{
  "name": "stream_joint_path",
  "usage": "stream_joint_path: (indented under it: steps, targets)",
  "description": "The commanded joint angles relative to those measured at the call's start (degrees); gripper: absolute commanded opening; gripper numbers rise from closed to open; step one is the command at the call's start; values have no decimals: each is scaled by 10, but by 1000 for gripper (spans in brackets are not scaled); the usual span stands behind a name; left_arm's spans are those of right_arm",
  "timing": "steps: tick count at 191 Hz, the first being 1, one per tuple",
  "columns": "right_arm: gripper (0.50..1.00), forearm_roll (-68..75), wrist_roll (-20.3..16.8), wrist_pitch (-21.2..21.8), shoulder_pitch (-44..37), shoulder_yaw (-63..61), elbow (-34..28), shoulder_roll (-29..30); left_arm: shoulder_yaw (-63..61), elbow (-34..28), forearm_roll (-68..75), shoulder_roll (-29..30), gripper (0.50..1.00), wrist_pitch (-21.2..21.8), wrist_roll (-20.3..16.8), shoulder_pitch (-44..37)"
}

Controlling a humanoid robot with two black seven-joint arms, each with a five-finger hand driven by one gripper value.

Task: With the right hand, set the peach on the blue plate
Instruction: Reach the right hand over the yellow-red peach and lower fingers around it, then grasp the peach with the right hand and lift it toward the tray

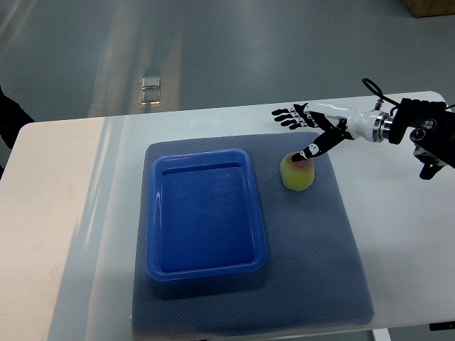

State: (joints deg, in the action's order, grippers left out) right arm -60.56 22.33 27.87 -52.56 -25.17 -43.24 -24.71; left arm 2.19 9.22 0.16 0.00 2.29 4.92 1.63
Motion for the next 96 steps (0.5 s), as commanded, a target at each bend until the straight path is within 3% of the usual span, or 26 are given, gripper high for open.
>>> stream_joint_path:
  steps: [1, 96]
  targets:
    - [928, -51, 2, -4, -1, 5, 0, 2, 0, 0, 0, 0, 1000, 0, 0, 0]
    - [926, -122, 5, -13, -11, 41, 1, 3, -1, 1, 0, 0, 1000, 0, 0, 0]
